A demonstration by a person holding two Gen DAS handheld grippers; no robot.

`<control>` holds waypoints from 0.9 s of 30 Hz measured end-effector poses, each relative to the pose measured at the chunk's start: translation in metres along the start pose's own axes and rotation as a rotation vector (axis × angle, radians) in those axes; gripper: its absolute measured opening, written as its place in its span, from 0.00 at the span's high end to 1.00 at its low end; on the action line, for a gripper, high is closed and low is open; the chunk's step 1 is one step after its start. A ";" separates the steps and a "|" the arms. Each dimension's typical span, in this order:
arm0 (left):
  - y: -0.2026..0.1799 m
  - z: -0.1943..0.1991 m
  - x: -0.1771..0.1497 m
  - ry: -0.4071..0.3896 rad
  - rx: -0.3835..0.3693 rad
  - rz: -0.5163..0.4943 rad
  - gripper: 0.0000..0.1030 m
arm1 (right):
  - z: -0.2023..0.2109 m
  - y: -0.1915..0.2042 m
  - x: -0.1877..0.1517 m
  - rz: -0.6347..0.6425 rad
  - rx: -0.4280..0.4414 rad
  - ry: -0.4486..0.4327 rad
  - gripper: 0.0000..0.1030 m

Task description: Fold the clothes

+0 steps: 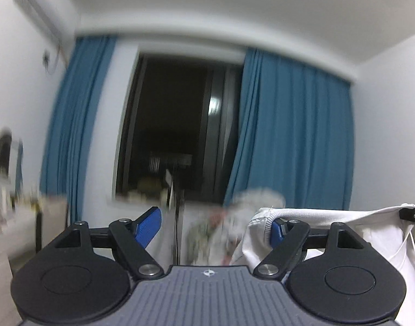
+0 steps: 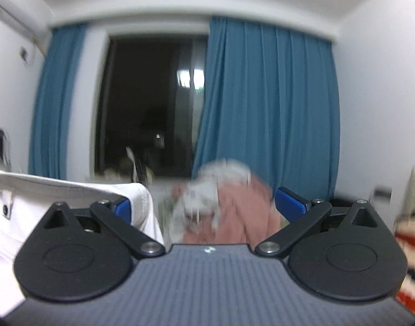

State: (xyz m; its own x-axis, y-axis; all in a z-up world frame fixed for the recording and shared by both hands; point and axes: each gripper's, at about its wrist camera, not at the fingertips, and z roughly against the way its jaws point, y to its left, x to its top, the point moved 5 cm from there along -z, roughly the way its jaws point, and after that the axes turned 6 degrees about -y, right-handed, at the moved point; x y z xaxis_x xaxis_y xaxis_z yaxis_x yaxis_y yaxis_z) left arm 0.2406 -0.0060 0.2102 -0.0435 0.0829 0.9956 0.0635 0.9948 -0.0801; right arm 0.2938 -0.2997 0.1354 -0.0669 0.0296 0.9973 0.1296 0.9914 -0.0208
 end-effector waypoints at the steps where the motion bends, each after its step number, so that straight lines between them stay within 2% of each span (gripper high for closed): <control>1: 0.001 -0.032 -0.026 0.030 0.011 -0.002 0.22 | -0.029 0.002 -0.024 0.005 -0.017 0.022 0.00; 3: 0.000 -0.099 -0.075 0.062 0.044 -0.028 0.22 | -0.089 0.007 -0.072 0.001 -0.052 0.066 0.00; 7: 0.002 -0.232 -0.176 0.139 0.103 -0.017 0.22 | -0.211 0.010 -0.164 -0.067 -0.119 0.145 0.00; 10: 0.016 -0.333 -0.263 0.267 0.121 -0.014 0.22 | -0.285 0.017 -0.241 -0.072 -0.142 0.234 0.00; 12: 0.035 -0.377 -0.327 0.385 0.125 0.020 0.23 | -0.319 0.022 -0.291 -0.067 -0.127 0.315 0.00; 14: 0.047 -0.404 -0.385 0.486 0.125 0.039 0.23 | -0.341 0.025 -0.335 -0.056 -0.116 0.393 0.00; 17: 0.073 -0.448 -0.446 0.618 0.100 0.022 0.24 | -0.362 0.028 -0.384 -0.032 -0.075 0.534 0.00; 19: 0.095 -0.480 -0.465 0.689 0.051 -0.012 0.21 | -0.377 0.032 -0.399 -0.031 -0.019 0.629 0.00; 20: 0.094 -0.485 -0.468 0.736 0.016 -0.033 0.16 | -0.384 0.036 -0.404 -0.030 0.021 0.683 0.00; 22: 0.091 -0.497 -0.471 0.829 -0.047 -0.074 0.16 | -0.392 0.045 -0.411 -0.017 0.097 0.790 0.00; 24: 0.086 -0.505 -0.465 0.910 -0.094 -0.111 0.15 | -0.392 0.055 -0.407 0.001 0.155 0.849 0.00; 25: 0.081 -0.498 -0.459 0.908 -0.114 -0.118 0.13 | -0.390 0.060 -0.402 -0.006 0.181 0.852 0.00; 27: 0.073 -0.480 -0.440 0.849 -0.135 -0.123 0.13 | -0.382 0.069 -0.387 -0.027 0.219 0.837 0.00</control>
State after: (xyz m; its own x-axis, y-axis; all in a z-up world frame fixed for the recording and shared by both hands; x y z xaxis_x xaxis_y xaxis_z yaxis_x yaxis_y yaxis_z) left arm 0.7429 0.0012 -0.2100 0.6975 -0.1512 0.7004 0.2276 0.9736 -0.0165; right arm 0.7067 -0.2916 -0.2254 0.6942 -0.0128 0.7196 -0.0609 0.9952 0.0764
